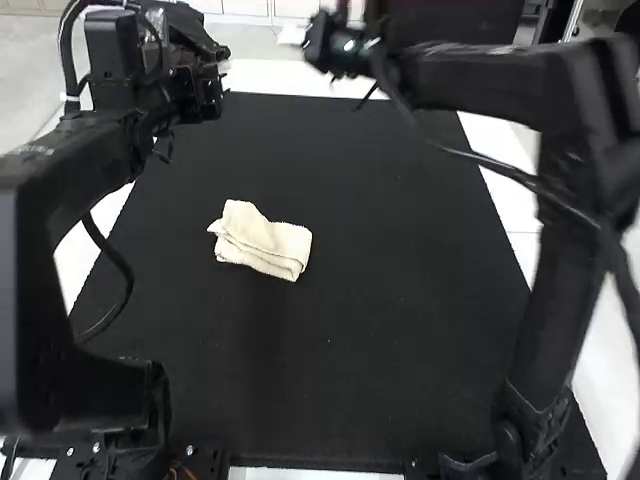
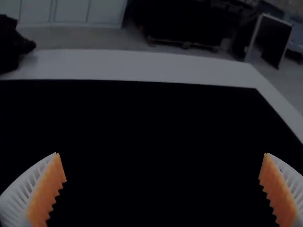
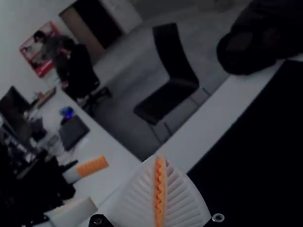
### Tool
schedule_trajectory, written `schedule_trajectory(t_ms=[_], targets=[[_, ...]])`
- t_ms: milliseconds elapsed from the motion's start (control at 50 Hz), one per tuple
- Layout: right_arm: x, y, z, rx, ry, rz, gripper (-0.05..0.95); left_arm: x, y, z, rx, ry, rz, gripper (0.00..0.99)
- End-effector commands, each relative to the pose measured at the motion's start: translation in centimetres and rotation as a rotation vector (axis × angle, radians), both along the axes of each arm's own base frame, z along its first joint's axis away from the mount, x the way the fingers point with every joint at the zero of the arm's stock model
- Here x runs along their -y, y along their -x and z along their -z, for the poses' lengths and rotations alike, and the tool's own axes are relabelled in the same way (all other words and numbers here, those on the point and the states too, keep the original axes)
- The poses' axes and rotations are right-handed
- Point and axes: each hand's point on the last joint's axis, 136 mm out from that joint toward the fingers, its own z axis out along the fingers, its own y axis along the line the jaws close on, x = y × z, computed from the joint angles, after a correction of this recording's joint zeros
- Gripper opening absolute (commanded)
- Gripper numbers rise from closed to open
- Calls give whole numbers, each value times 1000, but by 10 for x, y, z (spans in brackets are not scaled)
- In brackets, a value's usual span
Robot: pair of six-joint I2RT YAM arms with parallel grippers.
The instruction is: Fold the towel.
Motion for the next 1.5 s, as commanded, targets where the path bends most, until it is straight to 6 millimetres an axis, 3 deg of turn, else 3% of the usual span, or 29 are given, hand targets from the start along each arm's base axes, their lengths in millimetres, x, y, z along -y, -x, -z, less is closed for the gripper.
schedule_trajectory(t_ms=[0, 160, 280, 300, 540, 720, 860, 1100, 1180, 1340, 1480], targets=[[40, 18, -47, 69, -52, 47, 79, -3, 10, -24, 49, 4, -38, 961], [96, 40, -74, 110, -70, 136, 452, 1, 32, -47, 116, -7, -45, 961], [138, 62, -89, 154, -87, 195, 898, 4, 51, -70, 189, -14, -47, 961], [145, 69, -92, 164, -92, 200, 921, 5, 54, -73, 198, -15, -47, 961], [194, 147, -122, 231, -199, 191, 921, 11, 98, -101, 311, -22, -46, 961], [229, 216, -137, 398, -247, 269, 921, 15, 142, -124, 445, -8, -50, 961], [252, 266, -137, 580, -252, 373, 921, 16, 174, -132, 538, -11, -63, 961], [291, 310, -126, 786, -166, 675, 921, 8, 242, -139, 752, -7, -151, 961], [303, 326, -128, 864, -162, 763, 921, 5, 244, -135, 741, -8, -177, 961], [325, 298, -105, 776, -33, 922, 921, 0, 241, -132, 743, -111, -227, 961], [342, 268, -72, 734, 130, 1033, 921, 4, 218, -101, 679, -200, -199, 961]])
